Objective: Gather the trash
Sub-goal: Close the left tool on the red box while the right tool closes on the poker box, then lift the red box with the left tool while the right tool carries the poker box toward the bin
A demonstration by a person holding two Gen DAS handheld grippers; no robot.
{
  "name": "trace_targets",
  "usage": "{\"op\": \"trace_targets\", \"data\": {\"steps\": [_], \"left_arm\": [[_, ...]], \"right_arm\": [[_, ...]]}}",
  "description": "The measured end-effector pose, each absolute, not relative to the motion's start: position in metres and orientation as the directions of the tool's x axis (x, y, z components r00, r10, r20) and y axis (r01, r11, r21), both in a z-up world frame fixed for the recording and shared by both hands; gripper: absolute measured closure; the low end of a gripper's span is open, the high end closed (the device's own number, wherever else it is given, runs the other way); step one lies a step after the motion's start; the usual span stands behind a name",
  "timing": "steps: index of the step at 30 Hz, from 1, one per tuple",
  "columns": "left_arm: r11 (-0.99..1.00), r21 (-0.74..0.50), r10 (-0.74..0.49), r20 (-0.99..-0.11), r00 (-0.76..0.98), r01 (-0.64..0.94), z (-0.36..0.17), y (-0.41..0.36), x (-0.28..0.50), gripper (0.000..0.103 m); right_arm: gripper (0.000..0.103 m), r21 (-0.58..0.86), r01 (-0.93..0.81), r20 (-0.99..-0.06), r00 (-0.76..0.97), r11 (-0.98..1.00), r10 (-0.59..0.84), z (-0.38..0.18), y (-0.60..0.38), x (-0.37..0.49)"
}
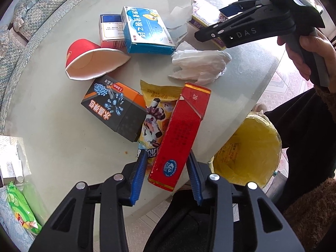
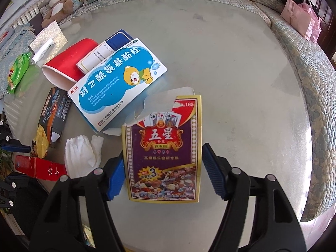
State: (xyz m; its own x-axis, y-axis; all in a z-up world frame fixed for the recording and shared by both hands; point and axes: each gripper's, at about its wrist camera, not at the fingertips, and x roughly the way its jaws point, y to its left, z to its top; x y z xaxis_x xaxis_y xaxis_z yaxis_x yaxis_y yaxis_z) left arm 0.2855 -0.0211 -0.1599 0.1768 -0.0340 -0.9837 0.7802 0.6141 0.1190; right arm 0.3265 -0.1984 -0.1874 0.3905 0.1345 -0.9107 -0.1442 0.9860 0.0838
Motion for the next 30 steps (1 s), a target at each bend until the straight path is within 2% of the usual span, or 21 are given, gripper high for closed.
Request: {"op": "trace_targets", "data": {"steps": [9,10,11,30], "left_arm": [[0.624,0.124,-0.038,-0.981,0.188,0.772,-0.153,-0.023,0.280,0.075],[0.625,0.115,-0.042,-0.983,0.180,0.772,-0.152,-0.024,0.280,0.076],[0.630,0.106,-0.047,-0.984,0.174,0.770,-0.152,-0.024,0.280,0.076],[0.716,0.061,-0.088,-0.980,0.176,0.695,-0.143,-0.030,0.287,0.081]], "right_arm": [[0.036,0.090,-0.135,-0.908,0.395,0.987,0.137,-0.187,-0.201,0.325],[0.037,0.090,-0.135,-0.908,0.396,0.987,0.137,-0.187,-0.202,0.325],[0.043,0.086,-0.133,-0.907,0.401,0.987,0.133,-0.187,-0.202,0.325],[0.043,0.073,-0.102,-0.884,0.455,0.992,0.111,-0.174,-0.213,0.322]]}}
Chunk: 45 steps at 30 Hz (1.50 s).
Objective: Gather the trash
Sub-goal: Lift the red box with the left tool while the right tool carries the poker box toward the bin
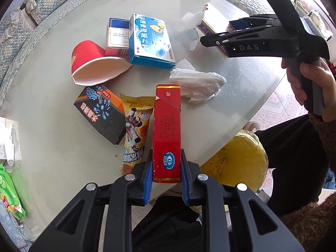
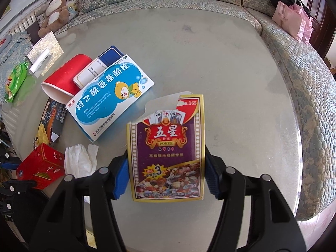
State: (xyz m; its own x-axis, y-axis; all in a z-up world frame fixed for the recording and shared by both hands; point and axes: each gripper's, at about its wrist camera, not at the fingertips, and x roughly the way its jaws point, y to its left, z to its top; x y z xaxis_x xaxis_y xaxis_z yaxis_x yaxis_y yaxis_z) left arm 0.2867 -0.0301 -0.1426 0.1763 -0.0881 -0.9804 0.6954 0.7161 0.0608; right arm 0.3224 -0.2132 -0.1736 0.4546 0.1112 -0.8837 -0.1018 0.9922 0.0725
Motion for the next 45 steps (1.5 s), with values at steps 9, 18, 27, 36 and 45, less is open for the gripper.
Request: {"op": "trace_targets", "data": {"steps": [9,18,27,36,45], "left_arm": [[0.703,0.086,-0.102,-0.970,0.220,0.706,-0.124,-0.040,0.278,0.081],[0.752,0.045,-0.149,-0.960,0.236,0.657,-0.098,-0.031,0.287,0.081],[0.780,0.059,-0.160,-0.944,0.289,0.623,-0.077,-0.027,0.284,0.081],[0.785,0.096,-0.166,-0.919,0.357,0.612,-0.051,-0.024,0.243,0.081],[0.805,0.113,-0.155,-0.907,0.391,0.583,-0.035,-0.013,0.210,0.081]], "right_arm": [[0.043,0.065,-0.105,-0.873,0.476,0.992,0.107,-0.160,-0.212,0.318],[0.043,0.011,-0.115,-0.850,0.522,0.993,0.070,-0.122,-0.207,0.298],[0.043,0.008,-0.106,-0.834,0.547,0.994,0.065,-0.098,-0.207,0.274],[0.043,-0.018,-0.142,-0.833,0.549,0.990,0.064,-0.073,-0.192,0.237],[0.043,-0.060,-0.182,-0.819,0.571,0.981,0.056,-0.045,-0.169,0.193]]}}
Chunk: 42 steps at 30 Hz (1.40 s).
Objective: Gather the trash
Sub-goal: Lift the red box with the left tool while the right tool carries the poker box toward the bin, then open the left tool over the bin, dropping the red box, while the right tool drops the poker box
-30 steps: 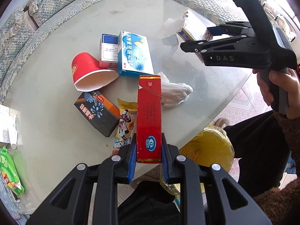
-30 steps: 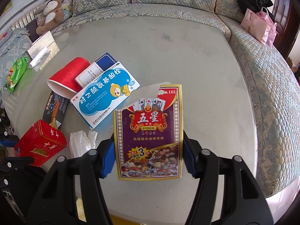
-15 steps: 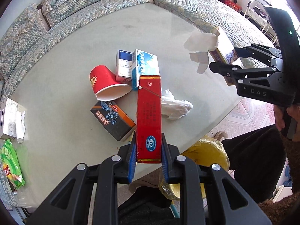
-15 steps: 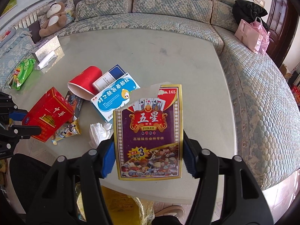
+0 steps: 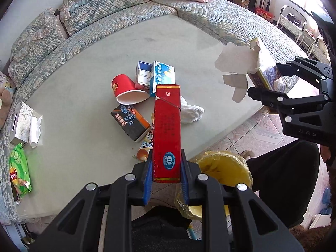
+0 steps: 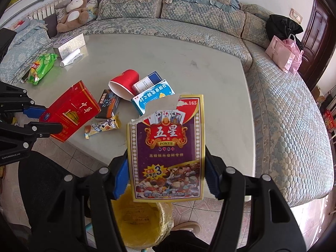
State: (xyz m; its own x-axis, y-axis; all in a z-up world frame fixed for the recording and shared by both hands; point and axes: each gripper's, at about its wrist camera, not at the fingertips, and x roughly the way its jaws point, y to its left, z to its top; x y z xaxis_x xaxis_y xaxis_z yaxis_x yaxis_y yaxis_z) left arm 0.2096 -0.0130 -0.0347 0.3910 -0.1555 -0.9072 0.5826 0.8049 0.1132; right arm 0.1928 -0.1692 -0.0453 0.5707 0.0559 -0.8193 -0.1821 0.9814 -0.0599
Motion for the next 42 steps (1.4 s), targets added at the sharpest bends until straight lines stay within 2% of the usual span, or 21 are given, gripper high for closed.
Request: {"op": "trace_targets", "data": {"steps": [3,21,42], "left_arm": [[0.802,0.134,-0.144,-0.902,0.406,0.582,-0.034,-0.015,0.195,0.080],[0.774,0.064,-0.219,-0.907,0.361,0.630,-0.049,-0.016,0.123,0.081],[0.760,0.000,-0.210,-0.946,0.246,0.650,-0.144,-0.024,0.100,0.081]], "right_arm": [[0.043,-0.072,-0.196,-0.817,0.574,0.978,0.055,-0.040,-0.163,0.177],[0.043,-0.062,-0.222,-0.823,0.563,0.973,0.076,-0.048,-0.142,0.109],[0.043,-0.032,-0.215,-0.895,0.441,0.976,0.068,-0.127,-0.141,0.081]]}}
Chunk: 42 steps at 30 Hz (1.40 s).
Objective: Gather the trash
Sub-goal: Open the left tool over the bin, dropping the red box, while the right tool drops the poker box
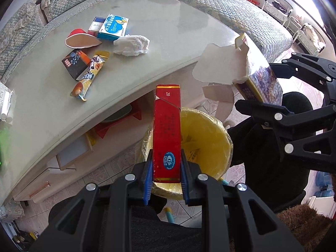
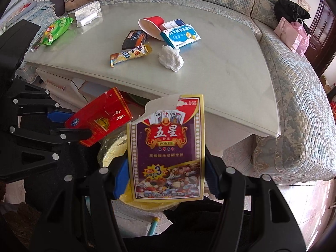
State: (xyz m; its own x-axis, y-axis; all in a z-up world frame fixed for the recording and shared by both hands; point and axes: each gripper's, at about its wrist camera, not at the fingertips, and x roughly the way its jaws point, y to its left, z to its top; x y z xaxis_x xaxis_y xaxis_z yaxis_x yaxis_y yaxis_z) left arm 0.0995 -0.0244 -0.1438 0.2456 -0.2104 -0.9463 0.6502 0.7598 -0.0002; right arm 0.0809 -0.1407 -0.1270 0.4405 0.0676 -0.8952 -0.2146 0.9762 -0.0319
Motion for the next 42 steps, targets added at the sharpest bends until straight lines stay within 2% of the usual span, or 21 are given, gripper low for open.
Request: {"op": "trace_targets", "data": {"steps": [22,32,42], "left_arm": [[0.759,-0.127,-0.179,-0.984,0.017,0.638,-0.280,-0.038,0.103,0.080],[0.794,-0.187,-0.139,-0.982,-0.126,0.579,-0.345,-0.036,0.118,0.080],[0.815,-0.239,-0.117,-0.960,-0.254,0.527,-0.395,-0.039,0.137,0.080]], "right_arm": [[0.043,0.047,-0.182,-0.971,0.224,0.982,0.088,-0.257,-0.142,0.085],[0.043,0.082,-0.158,-0.988,0.116,0.984,0.101,-0.319,-0.143,0.096],[0.043,0.086,-0.147,-0.994,0.056,0.985,0.095,-0.349,-0.151,0.107]]}}
